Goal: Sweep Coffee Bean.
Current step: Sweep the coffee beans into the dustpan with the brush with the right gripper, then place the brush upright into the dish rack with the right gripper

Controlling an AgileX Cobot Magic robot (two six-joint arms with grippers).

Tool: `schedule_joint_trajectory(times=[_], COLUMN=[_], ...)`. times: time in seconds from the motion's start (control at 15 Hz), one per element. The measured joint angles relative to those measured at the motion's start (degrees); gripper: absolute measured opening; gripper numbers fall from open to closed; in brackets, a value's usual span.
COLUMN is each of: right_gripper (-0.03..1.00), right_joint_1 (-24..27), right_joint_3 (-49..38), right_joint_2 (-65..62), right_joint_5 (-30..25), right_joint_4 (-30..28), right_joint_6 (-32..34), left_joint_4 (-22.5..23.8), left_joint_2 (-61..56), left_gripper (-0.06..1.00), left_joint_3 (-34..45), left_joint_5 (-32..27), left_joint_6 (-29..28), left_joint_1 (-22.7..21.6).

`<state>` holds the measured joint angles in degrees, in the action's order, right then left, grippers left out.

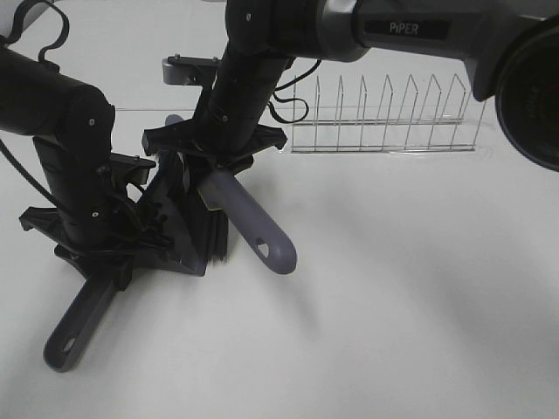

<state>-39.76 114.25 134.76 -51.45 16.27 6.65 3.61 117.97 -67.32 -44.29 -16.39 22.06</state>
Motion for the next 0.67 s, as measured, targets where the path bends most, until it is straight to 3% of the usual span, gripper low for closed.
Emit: schedule_joint_trajectory(times=[0.27, 0.6, 0.67], right_gripper=[0.35, 0.35, 0.35], right_joint_1=[0.0, 0.0, 0.2], right_joint_3=[0.6, 0.9, 0.9], right_joint_2=[-5.2, -12.4, -14.6], right_joint_5=[-3.6, -12.8, -16.6], right_joint_4=[-14.2, -31.8, -35.8], right_joint_6=[4.4, 7.2, 7.2], left_joint_4=[0.0, 0.0, 0.0], left_joint_2=[0.0, 0.0, 0.0], left_gripper=[0.36, 0.36, 0.36], left_joint_3=[0.0, 0.0, 0.0], left_joint_5=[0.0, 0.0, 0.0], left_joint_6=[0.0, -0.1, -0.1], left_joint_1=[0.0, 0.0, 0.0])
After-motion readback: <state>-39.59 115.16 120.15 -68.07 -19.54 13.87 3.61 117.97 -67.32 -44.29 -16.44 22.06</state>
